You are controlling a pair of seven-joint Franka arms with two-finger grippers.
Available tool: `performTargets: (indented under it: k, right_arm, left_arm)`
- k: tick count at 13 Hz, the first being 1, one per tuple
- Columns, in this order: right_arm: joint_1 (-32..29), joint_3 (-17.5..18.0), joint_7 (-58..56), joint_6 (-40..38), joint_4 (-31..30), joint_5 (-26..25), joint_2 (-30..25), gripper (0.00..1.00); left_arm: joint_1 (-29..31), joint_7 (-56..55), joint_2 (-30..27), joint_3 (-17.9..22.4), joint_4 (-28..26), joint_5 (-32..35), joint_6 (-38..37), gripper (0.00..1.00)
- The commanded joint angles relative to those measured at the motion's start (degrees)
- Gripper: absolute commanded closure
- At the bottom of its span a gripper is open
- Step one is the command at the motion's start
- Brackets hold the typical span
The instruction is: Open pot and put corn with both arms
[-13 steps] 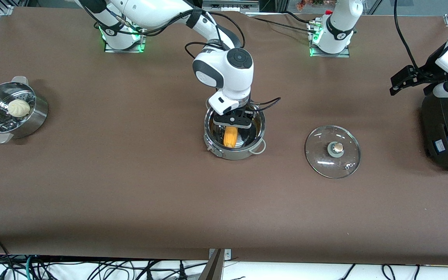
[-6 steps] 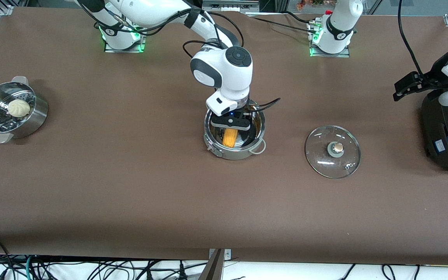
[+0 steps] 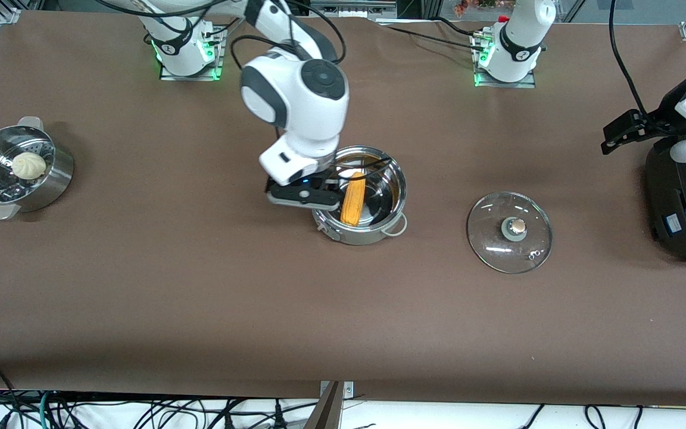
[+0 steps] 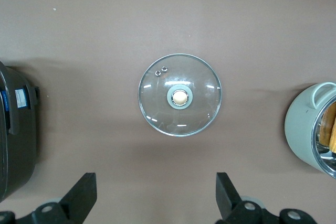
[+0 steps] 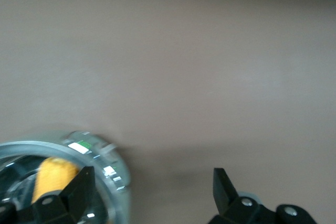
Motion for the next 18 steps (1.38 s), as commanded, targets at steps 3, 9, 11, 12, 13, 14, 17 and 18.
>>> performTargets:
  k: [3, 9, 11, 12, 13, 14, 17, 18]
  right_arm:
    - [-12.35, 0.25, -15.24, -3.01, -0.88, 7.26, -5.25, 0.01]
    - [-27.37, -0.37, -30.52, -6.7, -0.7, 15.33, -7.89, 0.0]
    - [-32.21, -2.37, -39.83, -8.11, -0.79, 21.38, -9.64, 0.0]
    - [-32.76, -4.74, -42.31, -8.2, -1.23, 24.9, -11.39, 0.0]
    - [-32.24, -7.9, -42.77, -8.72, -1.67, 26.24, -12.54, 0.0]
    - [-32.15, -8.71, -42.77, -9.16, -1.85, 26.25, -13.51, 0.0]
    - [-32.32, -12.84, -42.86, -8.64, -6.75, 29.75, -17.9, 0.0]
    - [-32.32, -13.2, -42.86, -8.9, -8.42, 29.94, -19.65, 0.0]
  left_arm:
    - [0.5, 0.19, 0.74, -0.22, 1.74, -0.42, -2.1, 0.0]
    - [0.24, 0.11, 0.65, -0.39, 1.83, -0.42, -2.63, 0.0]
    - [0.24, 0.11, 0.65, -0.39, 1.83, -0.42, -2.63, 0.0]
    - [0.24, 0.11, 0.65, -0.39, 1.83, -0.42, -2.63, 0.0]
    - [0.24, 0.11, 0.65, -0.39, 1.83, -0.42, -2.63, 0.0]
    - [0.24, 0.11, 0.65, -0.39, 1.83, -0.42, -2.63, 0.0]
    - [0.24, 0.11, 0.65, -0.39, 1.83, -0.42, -2.63, 0.0]
    - [0.24, 0.11, 0.65, -0.39, 1.83, -0.42, -2.63, 0.0]
